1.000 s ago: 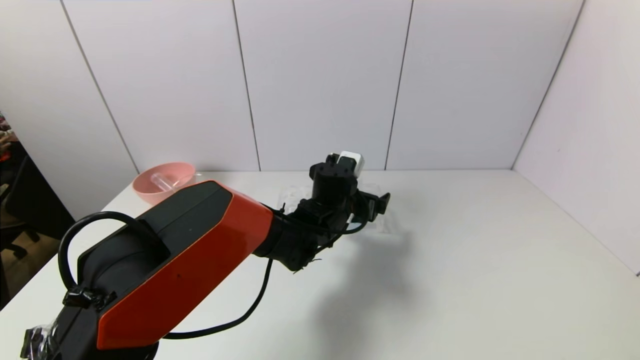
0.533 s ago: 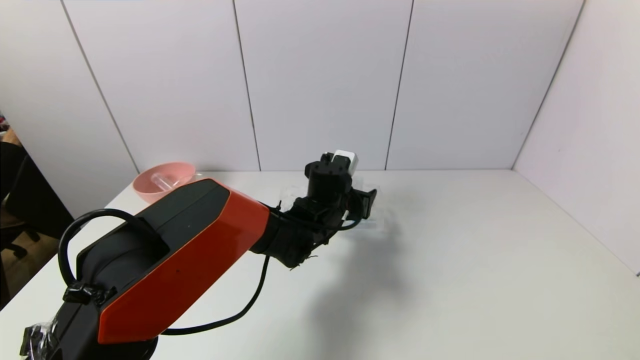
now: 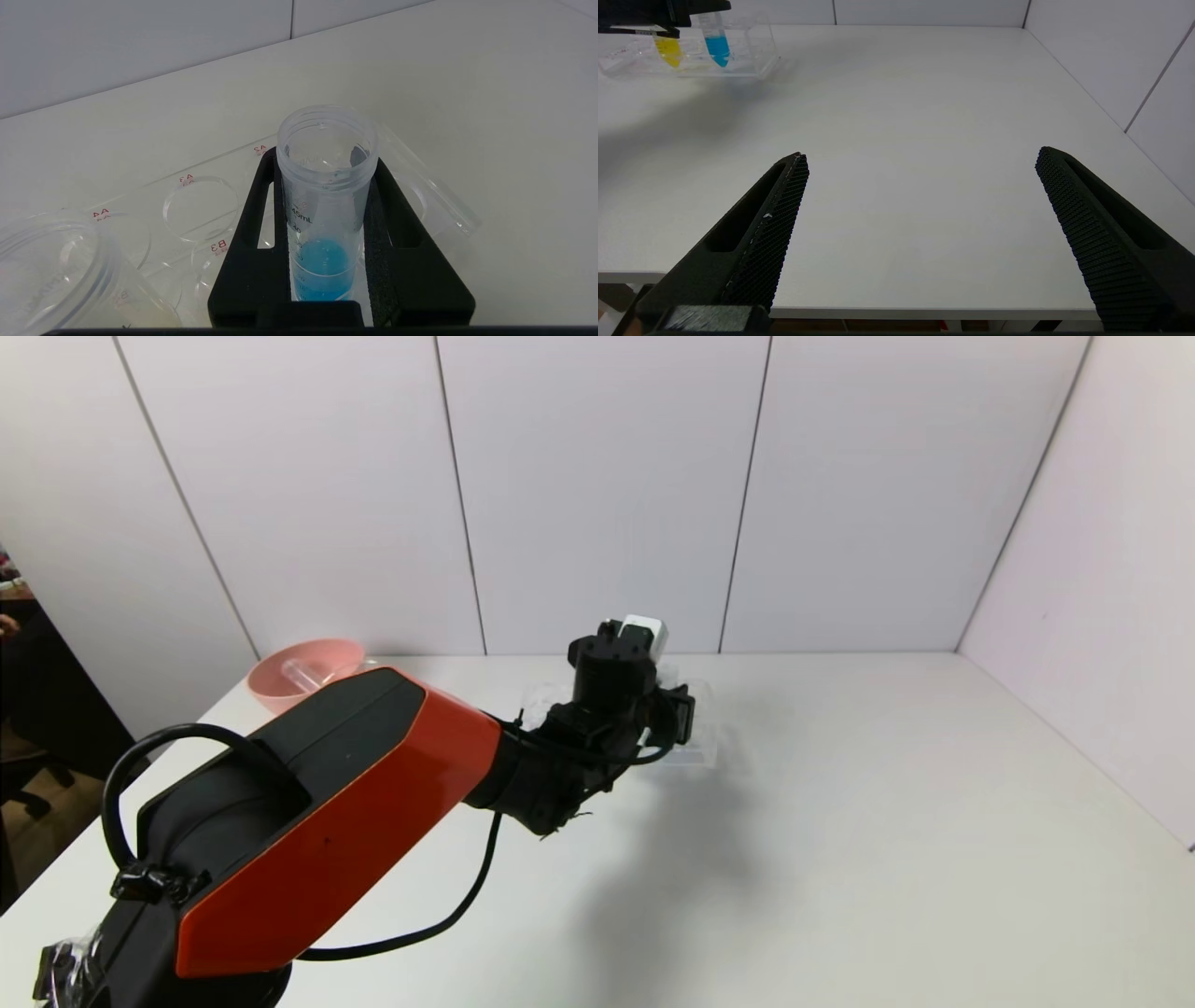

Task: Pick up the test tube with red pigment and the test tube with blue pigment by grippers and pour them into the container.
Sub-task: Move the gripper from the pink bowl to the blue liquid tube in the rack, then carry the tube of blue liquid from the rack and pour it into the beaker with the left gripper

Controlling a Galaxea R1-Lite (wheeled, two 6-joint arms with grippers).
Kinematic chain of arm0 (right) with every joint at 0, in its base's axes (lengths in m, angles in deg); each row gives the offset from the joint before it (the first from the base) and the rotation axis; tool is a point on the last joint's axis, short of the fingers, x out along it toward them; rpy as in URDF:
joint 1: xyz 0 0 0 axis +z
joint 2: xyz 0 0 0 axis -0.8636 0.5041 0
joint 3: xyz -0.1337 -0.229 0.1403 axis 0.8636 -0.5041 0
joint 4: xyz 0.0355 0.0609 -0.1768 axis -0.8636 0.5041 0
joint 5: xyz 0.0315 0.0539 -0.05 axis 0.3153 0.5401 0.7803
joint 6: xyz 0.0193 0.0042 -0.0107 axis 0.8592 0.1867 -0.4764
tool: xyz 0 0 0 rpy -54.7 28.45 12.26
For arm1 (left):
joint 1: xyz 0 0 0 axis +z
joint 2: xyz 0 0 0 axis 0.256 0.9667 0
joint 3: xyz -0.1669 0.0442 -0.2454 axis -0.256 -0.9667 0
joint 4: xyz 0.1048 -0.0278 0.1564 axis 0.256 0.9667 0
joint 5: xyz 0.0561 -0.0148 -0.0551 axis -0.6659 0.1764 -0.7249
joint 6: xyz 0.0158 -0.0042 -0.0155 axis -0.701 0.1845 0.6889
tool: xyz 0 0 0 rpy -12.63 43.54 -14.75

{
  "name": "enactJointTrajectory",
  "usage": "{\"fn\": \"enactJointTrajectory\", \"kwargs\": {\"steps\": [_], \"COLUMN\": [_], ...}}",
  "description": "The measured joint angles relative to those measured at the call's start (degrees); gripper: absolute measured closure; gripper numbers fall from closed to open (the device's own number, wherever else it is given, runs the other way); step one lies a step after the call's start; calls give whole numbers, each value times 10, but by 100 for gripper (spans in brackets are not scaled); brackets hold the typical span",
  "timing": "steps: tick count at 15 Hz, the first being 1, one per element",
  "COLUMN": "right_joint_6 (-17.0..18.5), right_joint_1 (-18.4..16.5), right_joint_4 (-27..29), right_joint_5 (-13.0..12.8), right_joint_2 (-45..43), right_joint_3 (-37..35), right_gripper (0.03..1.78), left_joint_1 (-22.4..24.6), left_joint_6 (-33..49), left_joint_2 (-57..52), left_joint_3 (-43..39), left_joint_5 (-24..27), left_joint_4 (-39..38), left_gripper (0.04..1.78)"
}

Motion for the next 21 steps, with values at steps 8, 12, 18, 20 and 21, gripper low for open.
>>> {"fn": "enactJointTrajectory", "kwargs": {"steps": [8, 12, 18, 20, 21], "right_joint_6": [0, 0, 0, 0, 0], "right_joint_1": [0, 0, 0, 0, 0], "right_joint_4": [0, 0, 0, 0, 0], "right_joint_5": [0, 0, 0, 0, 0], "right_joint_2": [0, 0, 0, 0, 0], "right_joint_3": [0, 0, 0, 0, 0], "right_gripper": [4, 4, 4, 4, 4], "left_joint_1": [0, 0, -2, -3, -4], "left_joint_6": [-1, -4, -9, -9, -12], "left_joint_2": [-7, -20, -45, -59, -65], "left_joint_3": [-3, -1, 0, -2, -3], "left_joint_5": [0, -1, -2, -3, -2], "left_joint_4": [-1, -3, 0, 2, 1], "left_gripper": [136, 136, 136, 136, 136]}}
